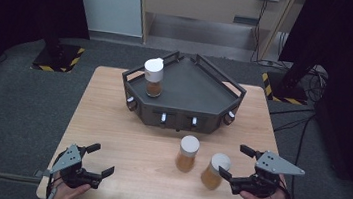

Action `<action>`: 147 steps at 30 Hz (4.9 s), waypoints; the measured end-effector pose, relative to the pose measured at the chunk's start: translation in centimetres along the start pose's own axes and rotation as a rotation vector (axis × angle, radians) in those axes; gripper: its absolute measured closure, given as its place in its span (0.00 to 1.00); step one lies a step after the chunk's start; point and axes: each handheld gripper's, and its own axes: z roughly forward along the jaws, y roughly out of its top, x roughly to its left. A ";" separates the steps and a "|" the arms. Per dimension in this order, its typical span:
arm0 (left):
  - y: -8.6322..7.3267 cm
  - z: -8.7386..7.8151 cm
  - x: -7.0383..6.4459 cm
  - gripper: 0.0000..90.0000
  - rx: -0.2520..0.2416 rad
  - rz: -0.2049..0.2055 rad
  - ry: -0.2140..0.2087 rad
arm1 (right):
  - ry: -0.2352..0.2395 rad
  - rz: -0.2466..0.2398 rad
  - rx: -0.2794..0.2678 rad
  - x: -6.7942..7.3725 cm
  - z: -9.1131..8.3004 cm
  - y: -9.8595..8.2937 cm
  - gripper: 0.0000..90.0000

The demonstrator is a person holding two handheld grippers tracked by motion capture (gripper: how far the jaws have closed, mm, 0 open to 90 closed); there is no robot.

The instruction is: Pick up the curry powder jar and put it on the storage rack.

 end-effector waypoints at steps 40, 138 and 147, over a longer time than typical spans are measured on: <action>0.1 0.0 0.0 0.00 0.003 0.004 -0.006 | 0.128 -0.013 0.228 -1.6 10.9 5.8 0.06; -0.1 -0.1 0.3 0.01 0.003 -0.019 -0.011 | 0.081 -0.063 0.679 -1.3 18.7 20.7 0.37; -0.2 0.0 0.4 0.01 0.007 -0.032 -0.009 | 0.081 -0.072 0.683 -1.4 19.1 22.0 0.37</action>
